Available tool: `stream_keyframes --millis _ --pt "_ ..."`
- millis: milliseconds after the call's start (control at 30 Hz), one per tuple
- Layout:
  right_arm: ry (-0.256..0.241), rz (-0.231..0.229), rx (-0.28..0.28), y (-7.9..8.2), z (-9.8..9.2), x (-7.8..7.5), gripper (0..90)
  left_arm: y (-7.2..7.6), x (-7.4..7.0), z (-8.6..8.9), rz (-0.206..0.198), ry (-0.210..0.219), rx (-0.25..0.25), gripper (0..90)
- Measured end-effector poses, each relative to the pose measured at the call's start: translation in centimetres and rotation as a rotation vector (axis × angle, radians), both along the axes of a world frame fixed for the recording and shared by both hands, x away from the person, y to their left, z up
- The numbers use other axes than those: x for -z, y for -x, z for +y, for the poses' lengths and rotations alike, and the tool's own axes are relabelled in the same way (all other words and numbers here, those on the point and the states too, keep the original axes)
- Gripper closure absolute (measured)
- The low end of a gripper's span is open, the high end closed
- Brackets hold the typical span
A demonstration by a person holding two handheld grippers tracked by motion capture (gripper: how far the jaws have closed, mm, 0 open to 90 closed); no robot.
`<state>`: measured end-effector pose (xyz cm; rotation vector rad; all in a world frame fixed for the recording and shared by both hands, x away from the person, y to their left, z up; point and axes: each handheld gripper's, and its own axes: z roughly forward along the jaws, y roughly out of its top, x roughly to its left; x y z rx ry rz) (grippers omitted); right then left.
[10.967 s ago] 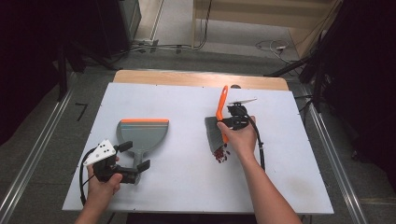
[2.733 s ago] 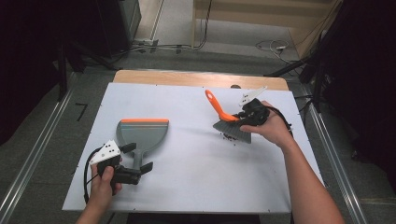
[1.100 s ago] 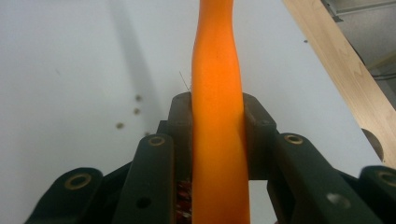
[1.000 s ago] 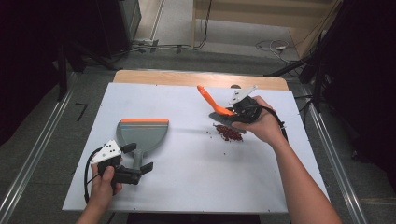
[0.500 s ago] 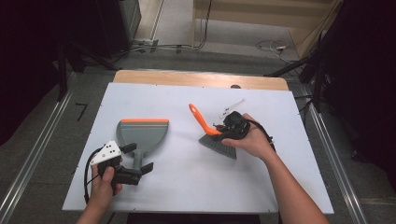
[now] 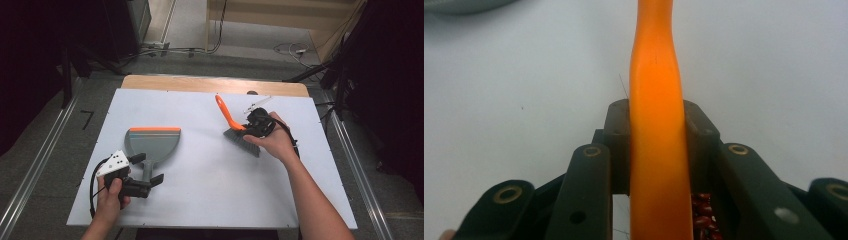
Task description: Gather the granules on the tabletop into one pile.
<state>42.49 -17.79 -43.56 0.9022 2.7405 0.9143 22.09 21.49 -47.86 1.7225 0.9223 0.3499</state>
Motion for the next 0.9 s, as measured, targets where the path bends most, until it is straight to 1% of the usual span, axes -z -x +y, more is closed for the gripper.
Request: stream_keyframes --millis 100,167,233,300,367,400,433,500,567,600,633,700,733,800,900 --pt "-0.02 -0.015 0.001 0.3 -0.4 -0.8 68.7 0.0 0.0 -0.1 0.0 -0.003 0.0 0.2" --pt "-0.041 -0.012 -0.002 0.4 -0.6 -1.2 68.7 0.0 0.0 -0.1 0.002 -0.007 0.006 0.2" --pt "-0.049 0.002 -0.009 0.6 -0.4 -1.2 68.7 0.0 0.0 -0.2 0.002 -0.005 0.006 0.2" --pt "-0.041 0.025 -0.02 0.9 0.1 -0.9 68.7 0.0 0.0 -0.2 0.002 -0.005 0.005 0.2" --pt "-0.043 0.045 -0.044 1.1 0.6 -0.4 68.7 0.0 0.0 -0.2 0.002 -0.008 0.005 0.2" --pt "-0.042 0.064 -0.055 1.1 0.9 0.1 68.7 0.0 0.0 -0.1 0.002 -0.008 0.005 0.2" --pt "-0.035 0.078 -0.064 1.1 1.2 0.5 68.7 0.0 0.0 -0.1 0.002 -0.008 0.004 0.2" --pt "0.001 0.086 -0.069 0.9 1.6 1.2 68.7 0.0 0.0 -0.1 0.001 -0.006 0.005 0.2" --pt "-0.004 0.08 -0.038 0.6 1.4 1.1 68.7 0.0 0.0 -0.1 0.002 -0.009 0.006 0.2" --pt "0.009 0.061 -0.017 0.4 1.3 1.1 68.6 0.0 0.0 -0.1 0.001 -0.006 0.005 0.2" --pt "0.016 0.056 0.002 0.3 1.0 1.1 68.6 0.0 0.0 -0.1 0.001 -0.005 0.005 0.2" --pt "0.013 0.057 0.027 0.0 0.4 1.1 68.7 0.0 0.0 -0.1 0.0 -0.004 0.005 0.2" --pt "0.023 0.052 0.042 0.0 0.2 1.0 68.7 0.0 0.0 -0.1 0.001 -0.004 0.004 0.2" --pt "0.018 0.043 0.056 0.1 -0.4 0.7 68.7 -0.1 0.0 -0.1 0.001 -0.006 0.005 0.2" --pt "-0.02 0.031 0.065 0.5 -1.1 0.1 68.7 -0.1 0.0 -0.1 0.0 -0.009 0.007 0.1"
